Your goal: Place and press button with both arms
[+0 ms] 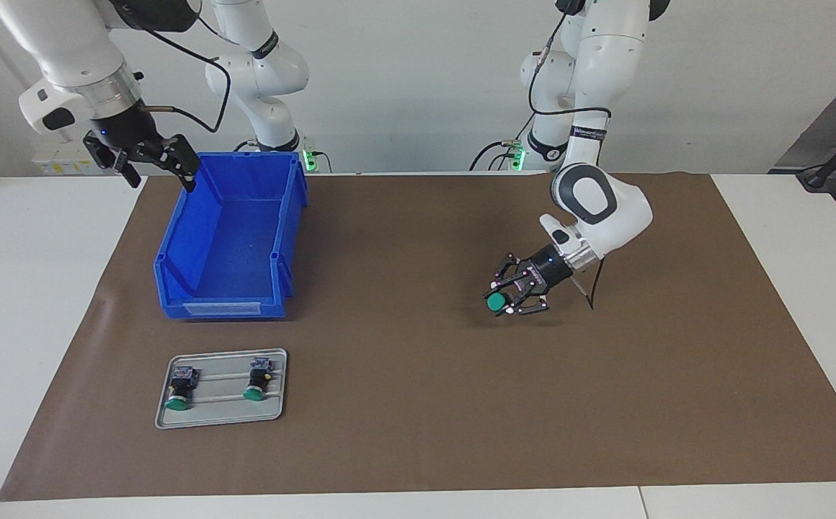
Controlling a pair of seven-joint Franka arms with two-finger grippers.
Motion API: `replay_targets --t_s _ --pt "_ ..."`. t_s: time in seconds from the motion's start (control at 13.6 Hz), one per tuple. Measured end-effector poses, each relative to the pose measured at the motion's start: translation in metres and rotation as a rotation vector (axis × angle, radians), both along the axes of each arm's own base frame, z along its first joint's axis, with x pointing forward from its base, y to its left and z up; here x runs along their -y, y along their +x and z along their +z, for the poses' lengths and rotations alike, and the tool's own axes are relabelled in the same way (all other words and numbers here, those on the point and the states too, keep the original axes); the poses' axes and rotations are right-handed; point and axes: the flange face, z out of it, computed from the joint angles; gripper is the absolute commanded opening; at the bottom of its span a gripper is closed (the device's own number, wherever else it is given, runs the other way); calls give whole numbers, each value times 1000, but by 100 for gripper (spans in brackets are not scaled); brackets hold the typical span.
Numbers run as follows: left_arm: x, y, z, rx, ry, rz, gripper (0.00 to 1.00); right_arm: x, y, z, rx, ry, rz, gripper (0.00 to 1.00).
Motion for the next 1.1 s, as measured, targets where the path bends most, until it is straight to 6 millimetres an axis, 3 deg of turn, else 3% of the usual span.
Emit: replay_targets --t_s 0.44,0.81,1.1 --pt "16 -12 -12 35 -224 49 0 1 -1 1 -3 2 -2 100" --pt "28 -23 -20 110 -281 89 0 -7 0 -1 -28 43 4 100" --pt "27 -28 -26 142 -297 72 0 -1 0 -1 -29 43 -7 100"
